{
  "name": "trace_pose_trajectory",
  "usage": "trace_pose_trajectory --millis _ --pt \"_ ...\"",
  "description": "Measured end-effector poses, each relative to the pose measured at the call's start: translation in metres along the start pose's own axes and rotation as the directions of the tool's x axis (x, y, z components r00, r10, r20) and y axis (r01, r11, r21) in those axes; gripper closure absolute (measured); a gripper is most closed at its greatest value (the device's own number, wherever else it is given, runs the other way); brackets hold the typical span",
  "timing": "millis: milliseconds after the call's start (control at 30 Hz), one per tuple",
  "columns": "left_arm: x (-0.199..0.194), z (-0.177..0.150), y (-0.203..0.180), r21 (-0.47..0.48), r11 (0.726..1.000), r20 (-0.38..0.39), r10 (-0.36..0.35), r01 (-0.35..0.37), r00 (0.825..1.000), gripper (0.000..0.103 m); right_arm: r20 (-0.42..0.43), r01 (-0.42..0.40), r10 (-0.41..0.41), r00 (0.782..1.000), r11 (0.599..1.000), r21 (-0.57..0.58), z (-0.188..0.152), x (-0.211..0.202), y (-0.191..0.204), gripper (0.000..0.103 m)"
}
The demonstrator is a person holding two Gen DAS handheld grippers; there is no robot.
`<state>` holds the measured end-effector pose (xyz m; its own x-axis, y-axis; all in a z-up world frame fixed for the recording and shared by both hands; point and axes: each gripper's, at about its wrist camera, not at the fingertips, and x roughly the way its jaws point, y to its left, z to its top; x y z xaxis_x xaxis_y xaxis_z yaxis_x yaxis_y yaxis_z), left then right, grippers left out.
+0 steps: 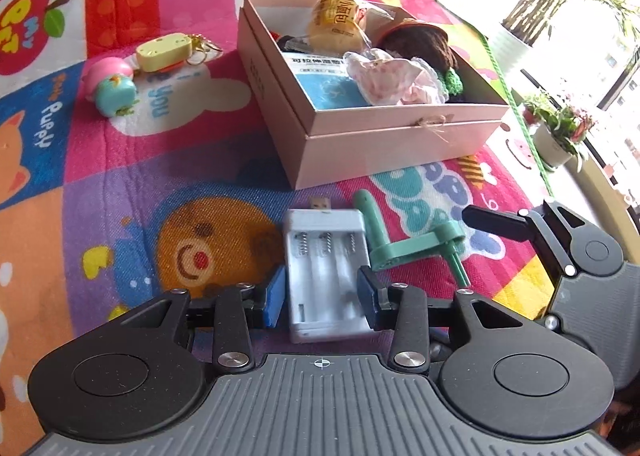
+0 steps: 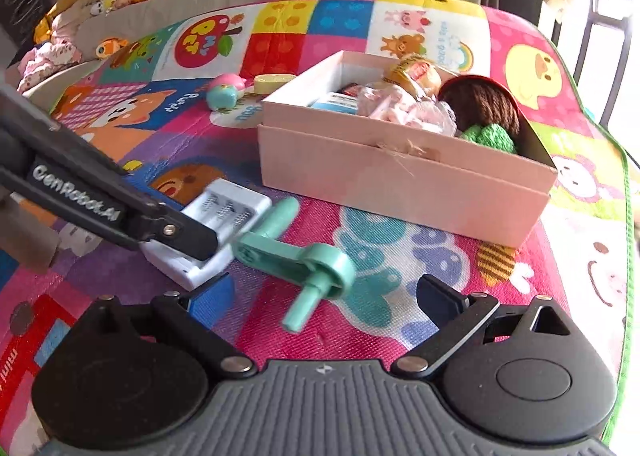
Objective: Organize objects
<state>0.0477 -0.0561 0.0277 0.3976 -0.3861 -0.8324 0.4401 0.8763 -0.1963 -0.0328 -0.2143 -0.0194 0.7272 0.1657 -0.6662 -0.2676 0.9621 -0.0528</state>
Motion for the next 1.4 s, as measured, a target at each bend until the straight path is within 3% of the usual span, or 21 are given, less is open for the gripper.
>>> trace_pose_trajectory --millis 167,400,567,667,800,900,1067,1133,1233,1400 --pt "0.006 0.008 -0.009 0.019 0.998 -0.008 0.054 -0.054 0.999 0.060 0.018 0.018 -0.017 1.000 0.998 -0.053 0.001 -0.002 0.015 0.005" --pt "0.004 0.006 -0.024 0.131 0.986 -0.003 0.101 -0.099 0.995 0.060 0.013 0.007 -0.007 1.000 0.999 -0.035 0.002 0.001 0.016 0.005" --pt "0.006 0.002 -0.035 0.246 0.962 0.049 0.111 -0.120 0.993 0.060 0.017 0.008 -0.007 1.000 0.999 -0.041 0.003 0.001 0.015 0.005" --pt "0.005 -0.001 -0.031 0.295 0.952 0.063 0.069 -0.085 0.996 0.061 0.016 -0.005 0.006 1.000 0.999 -0.034 0.002 0.001 0.013 0.005" --pt "0.003 -0.005 -0.023 0.284 0.958 0.063 0.006 -0.023 0.998 0.061 0.025 -0.049 0.051 0.998 0.998 -0.042 0.000 -0.007 0.009 0.004" --pt "0.003 -0.005 -0.015 0.242 0.970 0.038 -0.047 0.037 0.998 0.062 0.013 -0.044 0.045 0.999 0.998 -0.042 -0.006 -0.012 0.004 0.004" --pt "-0.009 -0.011 0.005 0.146 0.982 0.069 -0.128 0.117 0.989 0.064 0.053 -0.066 0.065 0.997 0.997 0.033 -0.015 -0.034 -0.022 0.004" --pt "-0.014 -0.017 0.005 0.145 0.986 0.079 -0.099 0.087 0.992 0.064 0.066 -0.067 0.061 0.996 0.994 0.086 -0.019 -0.039 -0.035 0.004" --pt "-0.021 -0.026 0.004 0.179 0.983 0.112 0.006 -0.026 0.994 0.067 0.049 -0.056 0.048 0.998 0.985 0.165 -0.021 -0.033 -0.048 0.004" --pt "-0.026 -0.027 0.019 0.152 0.982 0.123 0.095 -0.114 0.988 0.068 0.038 -0.058 0.052 0.998 0.983 0.175 -0.021 -0.027 -0.049 0.004"
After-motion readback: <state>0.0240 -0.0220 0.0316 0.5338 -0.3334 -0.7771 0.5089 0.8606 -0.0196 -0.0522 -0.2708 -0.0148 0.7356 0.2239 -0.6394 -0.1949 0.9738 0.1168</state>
